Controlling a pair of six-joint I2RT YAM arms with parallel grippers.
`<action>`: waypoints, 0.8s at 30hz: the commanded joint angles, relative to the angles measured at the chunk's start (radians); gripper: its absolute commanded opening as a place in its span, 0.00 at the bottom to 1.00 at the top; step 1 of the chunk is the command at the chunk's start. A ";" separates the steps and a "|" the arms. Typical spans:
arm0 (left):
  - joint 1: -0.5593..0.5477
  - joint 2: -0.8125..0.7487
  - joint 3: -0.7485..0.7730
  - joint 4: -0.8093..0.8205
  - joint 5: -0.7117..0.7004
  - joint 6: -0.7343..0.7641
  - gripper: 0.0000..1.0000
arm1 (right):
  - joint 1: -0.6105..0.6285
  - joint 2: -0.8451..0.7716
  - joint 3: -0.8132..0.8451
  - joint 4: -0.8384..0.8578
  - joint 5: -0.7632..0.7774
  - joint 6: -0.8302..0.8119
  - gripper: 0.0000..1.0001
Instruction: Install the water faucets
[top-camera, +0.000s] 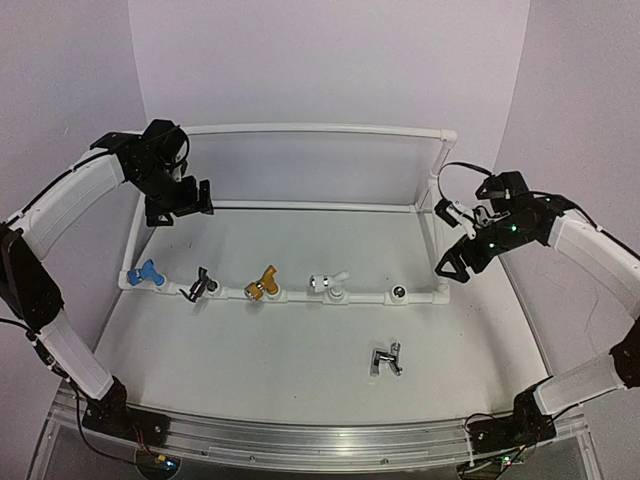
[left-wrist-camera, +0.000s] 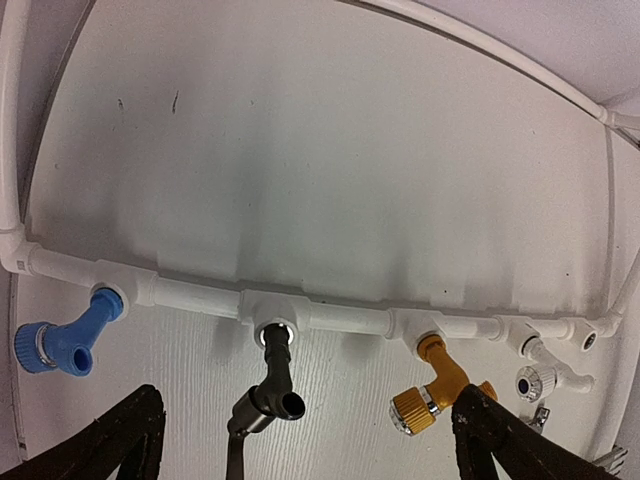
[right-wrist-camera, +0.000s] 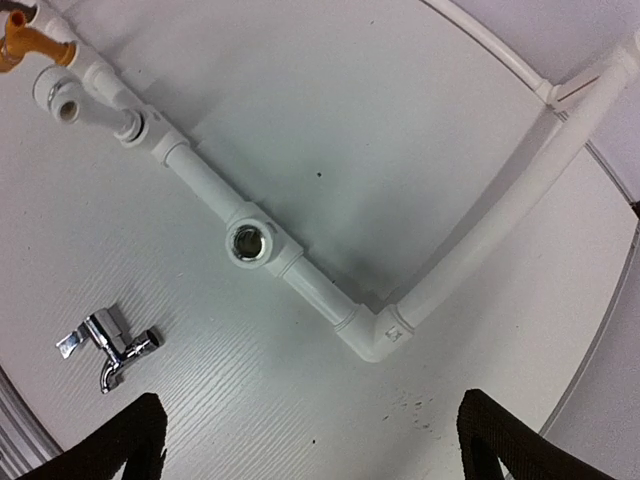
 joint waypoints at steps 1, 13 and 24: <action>-0.008 -0.038 0.050 0.009 -0.026 0.020 1.00 | 0.113 -0.066 -0.066 -0.040 0.014 -0.056 0.98; -0.058 -0.044 0.072 -0.032 -0.094 -0.017 1.00 | 0.553 -0.027 -0.272 0.046 0.165 -0.153 0.87; -0.065 -0.101 0.031 -0.006 -0.090 -0.036 1.00 | 0.582 0.116 -0.313 0.273 0.147 -0.196 0.77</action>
